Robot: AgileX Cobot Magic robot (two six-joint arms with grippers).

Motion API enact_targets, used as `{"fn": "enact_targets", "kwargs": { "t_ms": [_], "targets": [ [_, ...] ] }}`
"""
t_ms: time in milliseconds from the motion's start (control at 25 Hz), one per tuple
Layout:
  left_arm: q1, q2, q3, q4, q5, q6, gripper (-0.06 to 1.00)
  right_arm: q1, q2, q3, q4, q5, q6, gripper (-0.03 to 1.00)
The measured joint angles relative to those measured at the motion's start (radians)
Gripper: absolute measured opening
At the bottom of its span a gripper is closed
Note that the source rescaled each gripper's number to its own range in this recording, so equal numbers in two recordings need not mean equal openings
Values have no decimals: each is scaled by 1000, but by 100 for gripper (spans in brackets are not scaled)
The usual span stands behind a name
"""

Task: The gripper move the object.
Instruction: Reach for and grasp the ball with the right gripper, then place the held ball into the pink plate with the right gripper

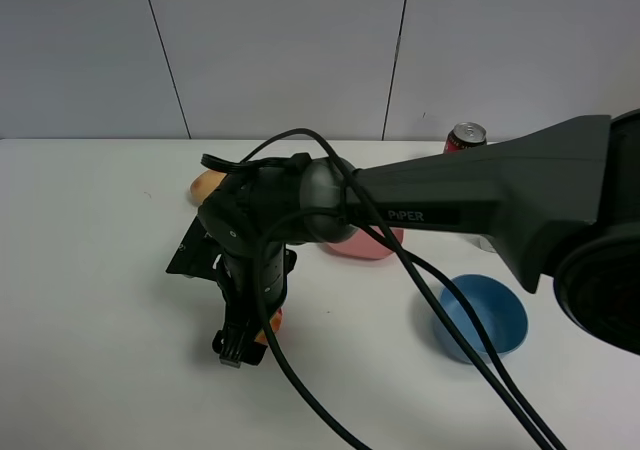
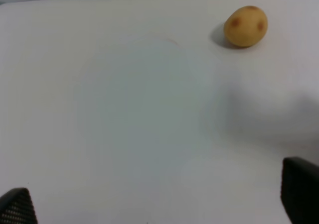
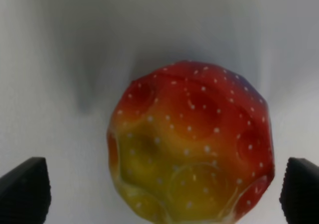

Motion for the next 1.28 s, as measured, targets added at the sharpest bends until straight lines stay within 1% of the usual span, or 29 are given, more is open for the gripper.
{"fn": "enact_targets", "kwargs": {
  "t_ms": [120,200,440,680,880,1160,1280],
  "targets": [
    [0,0,0,0,0,0,100,0,0,0,-20,-5,1,91],
    [0,0,0,0,0,0,100,0,0,0,-23,-8,1,88],
    [0,0,0,0,0,0,100,0,0,0,-31,-24,2,76],
    [0,0,0,0,0,0,100,0,0,0,-31,-24,2,68],
    [0,0,0,0,0,0,100,0,0,0,-31,-24,2,58],
    [0,0,0,0,0,0,100,0,0,-1,-31,-22,2,58],
    [0,0,0,0,0,0,100,0,1,-15,-27,3,2,58]
  ]
}}
